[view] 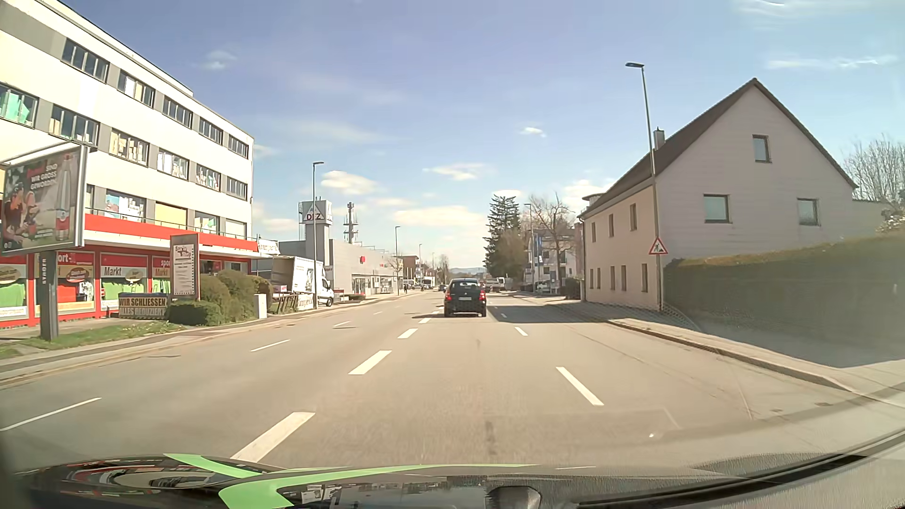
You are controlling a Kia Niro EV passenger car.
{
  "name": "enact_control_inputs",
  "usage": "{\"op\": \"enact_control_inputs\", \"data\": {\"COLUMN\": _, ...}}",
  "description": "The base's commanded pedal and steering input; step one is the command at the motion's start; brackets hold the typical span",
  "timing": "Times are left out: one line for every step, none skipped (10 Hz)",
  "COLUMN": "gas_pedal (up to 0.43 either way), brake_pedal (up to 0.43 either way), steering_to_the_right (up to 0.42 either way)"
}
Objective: Follow the waypoints while adhering to traffic rules and regulations
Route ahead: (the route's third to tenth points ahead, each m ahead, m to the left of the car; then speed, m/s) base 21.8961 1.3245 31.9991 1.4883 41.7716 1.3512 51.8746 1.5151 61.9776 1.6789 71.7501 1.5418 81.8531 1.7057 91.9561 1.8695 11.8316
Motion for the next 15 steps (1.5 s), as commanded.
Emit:
{"op": "enact_control_inputs", "data": {"gas_pedal": 0.039, "brake_pedal": 0.000, "steering_to_the_right": -0.001}}
{"op": "enact_control_inputs", "data": {"gas_pedal": 0.039, "brake_pedal": 0.000, "steering_to_the_right": -0.001}}
{"op": "enact_control_inputs", "data": {"gas_pedal": 0.039, "brake_pedal": 0.000, "steering_to_the_right": -0.001}}
{"op": "enact_control_inputs", "data": {"gas_pedal": 0.039, "brake_pedal": 0.000, "steering_to_the_right": -0.001}}
{"op": "enact_control_inputs", "data": {"gas_pedal": 0.039, "brake_pedal": 0.000, "steering_to_the_right": -0.001}}
{"op": "enact_control_inputs", "data": {"gas_pedal": 0.039, "brake_pedal": 0.000, "steering_to_the_right": -0.001}}
{"op": "enact_control_inputs", "data": {"gas_pedal": 0.039, "brake_pedal": 0.000, "steering_to_the_right": -0.001}}
{"op": "enact_control_inputs", "data": {"gas_pedal": 0.039, "brake_pedal": 0.000, "steering_to_the_right": -0.001}}
{"op": "enact_control_inputs", "data": {"gas_pedal": 0.039, "brake_pedal": 0.000, "steering_to_the_right": -0.001}}
{"op": "enact_control_inputs", "data": {"gas_pedal": 0.039, "brake_pedal": 0.000, "steering_to_the_right": -0.001}}
{"op": "enact_control_inputs", "data": {"gas_pedal": 0.039, "brake_pedal": 0.000, "steering_to_the_right": -0.001}}
{"op": "enact_control_inputs", "data": {"gas_pedal": 0.039, "brake_pedal": 0.000, "steering_to_the_right": -0.001}}
{"op": "enact_control_inputs", "data": {"gas_pedal": 0.039, "brake_pedal": 0.000, "steering_to_the_right": -0.001}}
{"op": "enact_control_inputs", "data": {"gas_pedal": 0.039, "brake_pedal": 0.000, "steering_to_the_right": -0.001}}
{"op": "enact_control_inputs", "data": {"gas_pedal": 0.039, "brake_pedal": 0.000, "steering_to_the_right": -0.001}}
